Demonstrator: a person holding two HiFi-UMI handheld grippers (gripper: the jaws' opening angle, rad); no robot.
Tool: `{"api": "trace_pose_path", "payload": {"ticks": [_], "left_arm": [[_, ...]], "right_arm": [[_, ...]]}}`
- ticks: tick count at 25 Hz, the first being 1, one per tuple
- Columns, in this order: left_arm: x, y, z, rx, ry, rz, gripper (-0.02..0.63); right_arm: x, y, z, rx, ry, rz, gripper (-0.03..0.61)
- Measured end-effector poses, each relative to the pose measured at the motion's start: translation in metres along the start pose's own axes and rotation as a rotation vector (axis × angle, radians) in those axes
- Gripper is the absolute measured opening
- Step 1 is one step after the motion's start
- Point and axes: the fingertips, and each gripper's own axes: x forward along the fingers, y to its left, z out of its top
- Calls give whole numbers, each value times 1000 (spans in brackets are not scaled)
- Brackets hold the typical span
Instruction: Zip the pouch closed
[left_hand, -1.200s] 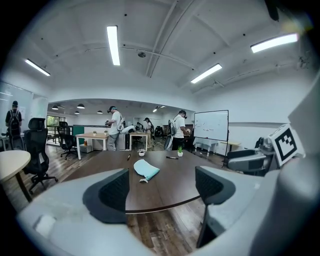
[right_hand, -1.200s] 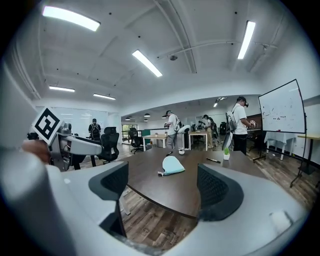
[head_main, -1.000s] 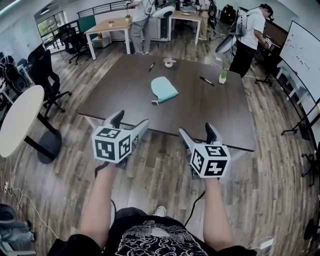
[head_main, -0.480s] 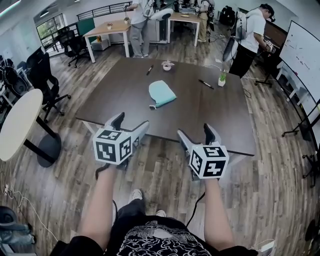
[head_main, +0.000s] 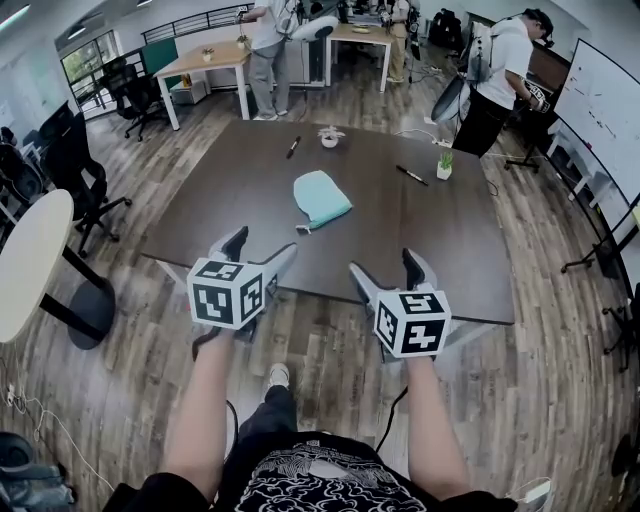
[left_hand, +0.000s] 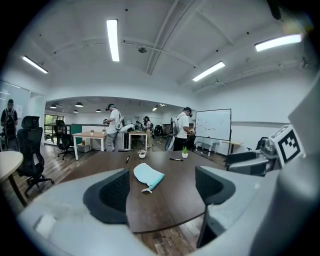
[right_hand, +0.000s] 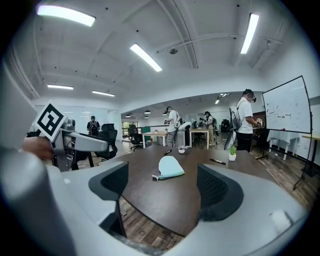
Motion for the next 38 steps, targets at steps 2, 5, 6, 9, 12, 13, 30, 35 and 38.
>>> {"api": "trace_pose_path", "payload": {"ticks": [2, 5, 6, 9, 12, 13, 30, 35, 38], "left_arm": [[12, 12, 3, -1, 4, -9, 417], [31, 34, 9, -7, 9, -25, 417], [39, 40, 11, -8, 13, -33, 417], [63, 60, 17, -12, 22, -59, 417], [85, 82, 22, -14, 36, -84, 417], [93, 88, 24, -14, 41, -93, 417], [180, 149, 42, 33, 93, -232, 417], [199, 141, 32, 85, 130, -308, 417], [210, 132, 15, 141, 176, -370, 417]], "right_arm": [[16, -1, 3, -3, 9, -11, 419], [42, -1, 9, -3, 20, -23, 419], [51, -2, 11, -1, 24, -30, 419], [78, -5, 17, 2, 39, -53, 417], [103, -7, 23, 12, 51, -80, 417], [111, -8, 25, 16, 54, -90, 417], [203, -18, 53, 52, 82, -205, 417], [215, -20, 46, 64, 105, -222, 417], [223, -21, 31, 81, 129, -231, 417]]}}
